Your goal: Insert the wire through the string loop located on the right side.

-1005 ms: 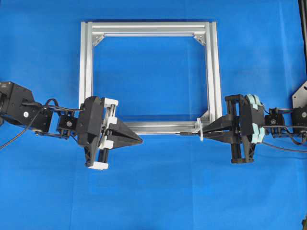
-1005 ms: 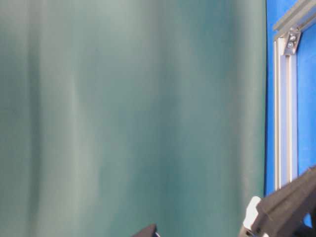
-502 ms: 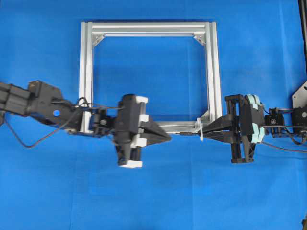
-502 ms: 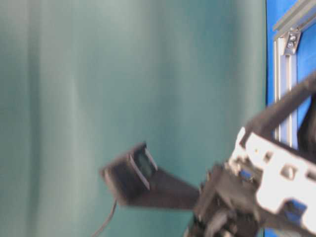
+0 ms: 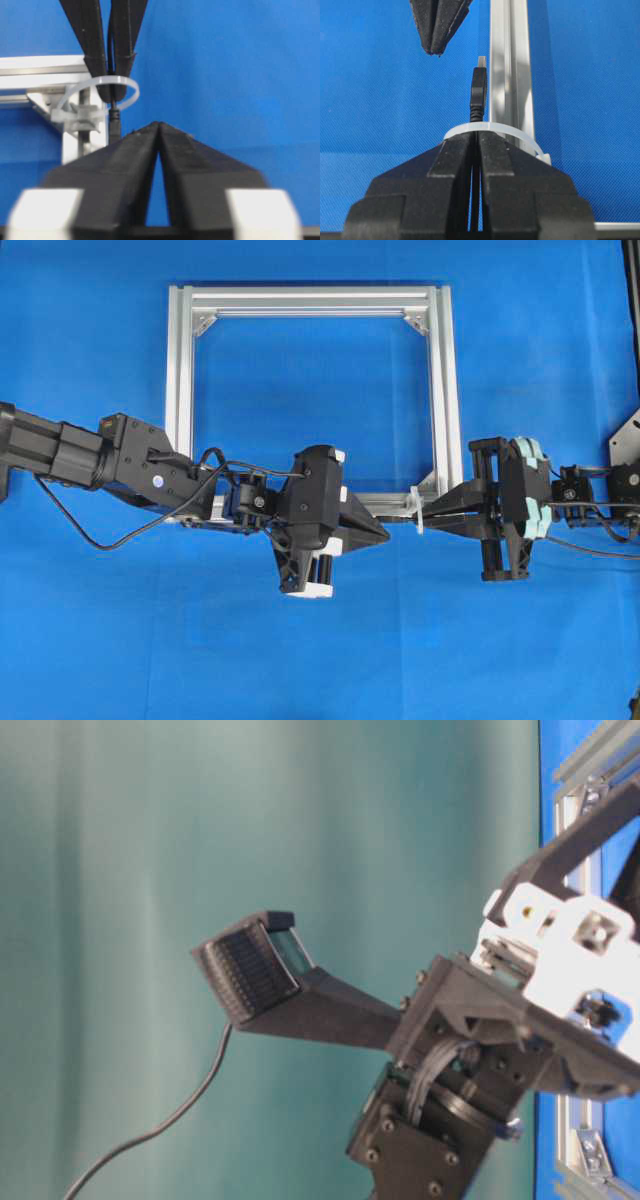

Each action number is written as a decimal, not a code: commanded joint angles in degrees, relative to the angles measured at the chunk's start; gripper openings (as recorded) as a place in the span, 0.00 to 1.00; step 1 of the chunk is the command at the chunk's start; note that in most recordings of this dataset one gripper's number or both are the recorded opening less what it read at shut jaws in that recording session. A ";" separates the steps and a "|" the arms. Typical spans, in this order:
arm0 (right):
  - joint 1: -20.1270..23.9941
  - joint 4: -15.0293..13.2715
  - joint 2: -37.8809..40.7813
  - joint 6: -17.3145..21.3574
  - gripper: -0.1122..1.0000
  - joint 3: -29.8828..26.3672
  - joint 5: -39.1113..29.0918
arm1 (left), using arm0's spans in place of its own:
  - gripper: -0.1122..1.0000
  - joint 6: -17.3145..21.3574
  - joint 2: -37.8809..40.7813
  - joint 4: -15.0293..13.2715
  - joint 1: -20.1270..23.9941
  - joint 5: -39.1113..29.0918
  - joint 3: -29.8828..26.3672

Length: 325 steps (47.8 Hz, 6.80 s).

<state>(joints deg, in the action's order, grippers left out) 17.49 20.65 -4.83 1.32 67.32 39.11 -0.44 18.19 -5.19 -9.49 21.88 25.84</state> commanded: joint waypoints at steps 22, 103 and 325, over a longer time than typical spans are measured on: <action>-0.18 0.00 -0.53 -0.09 0.07 -0.53 0.53 | 0.88 0.09 -0.88 0.18 0.97 0.70 -1.58; -0.18 0.00 -0.53 -0.26 0.07 -0.44 0.35 | 0.88 -0.18 5.89 0.18 2.02 2.99 -3.96; -0.18 0.44 -5.10 0.00 0.86 3.60 -2.29 | 0.67 -10.63 -41.13 0.18 -1.41 -8.70 46.41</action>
<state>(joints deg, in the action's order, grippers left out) 17.23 21.18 -9.05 1.41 71.72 36.39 -11.07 -22.32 -5.10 -10.63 13.71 72.60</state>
